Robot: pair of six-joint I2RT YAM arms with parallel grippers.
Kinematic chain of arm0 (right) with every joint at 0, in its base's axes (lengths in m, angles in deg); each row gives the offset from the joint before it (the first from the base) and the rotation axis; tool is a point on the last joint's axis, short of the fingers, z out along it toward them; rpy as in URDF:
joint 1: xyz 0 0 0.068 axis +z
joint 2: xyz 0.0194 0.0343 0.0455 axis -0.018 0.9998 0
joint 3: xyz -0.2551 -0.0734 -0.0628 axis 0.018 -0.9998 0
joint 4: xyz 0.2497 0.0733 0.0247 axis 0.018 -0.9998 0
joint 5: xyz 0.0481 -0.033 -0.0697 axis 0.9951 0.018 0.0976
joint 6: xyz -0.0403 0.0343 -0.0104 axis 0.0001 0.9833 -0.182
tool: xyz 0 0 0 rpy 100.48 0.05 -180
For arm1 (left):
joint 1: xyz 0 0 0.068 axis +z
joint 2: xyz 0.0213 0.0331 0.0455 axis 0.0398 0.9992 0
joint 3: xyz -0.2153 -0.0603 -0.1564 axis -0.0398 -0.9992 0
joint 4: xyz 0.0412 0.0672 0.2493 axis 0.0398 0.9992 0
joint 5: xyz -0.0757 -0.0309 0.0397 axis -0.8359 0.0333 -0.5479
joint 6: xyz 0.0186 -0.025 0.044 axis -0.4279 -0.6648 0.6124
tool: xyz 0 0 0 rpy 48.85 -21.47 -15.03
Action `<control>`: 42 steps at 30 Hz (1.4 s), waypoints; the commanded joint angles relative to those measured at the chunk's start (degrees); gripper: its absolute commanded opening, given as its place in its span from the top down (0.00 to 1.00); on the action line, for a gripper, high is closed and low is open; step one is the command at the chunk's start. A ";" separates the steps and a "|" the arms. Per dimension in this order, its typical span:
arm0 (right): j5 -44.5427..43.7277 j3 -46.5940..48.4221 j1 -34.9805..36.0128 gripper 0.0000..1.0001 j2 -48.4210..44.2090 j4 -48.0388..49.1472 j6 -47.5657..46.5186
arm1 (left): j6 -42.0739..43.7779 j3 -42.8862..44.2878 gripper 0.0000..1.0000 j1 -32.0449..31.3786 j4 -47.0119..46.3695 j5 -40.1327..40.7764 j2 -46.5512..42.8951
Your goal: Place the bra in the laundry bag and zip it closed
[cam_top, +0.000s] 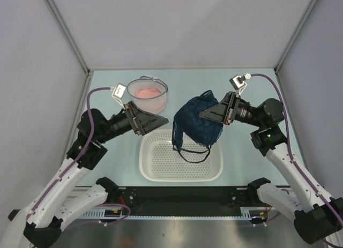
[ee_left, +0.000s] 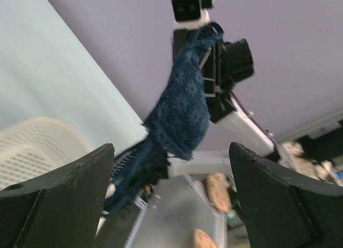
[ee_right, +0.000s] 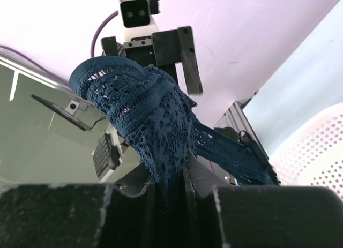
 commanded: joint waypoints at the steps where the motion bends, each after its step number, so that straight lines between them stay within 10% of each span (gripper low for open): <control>1: 1.56 1.37 -0.77 0.88 1.41 8.71 2.97 | -9.88 4.63 0.06 2.50 -5.22 -17.56 6.84; 9: 7.54 6.46 -4.03 0.87 1.59 -0.78 -1.87 | -10.32 -0.19 0.02 3.21 -12.89 -34.82 7.22; 32: 12.82 7.52 4.32 0.87 7.03 5.72 4.81 | -8.03 6.48 0.00 -4.87 -22.03 -38.69 19.70; 42: 13.26 11.57 -2.97 0.87 2.82 -12.91 -6.88 | 16.58 12.73 0.00 -3.29 17.52 -24.81 12.86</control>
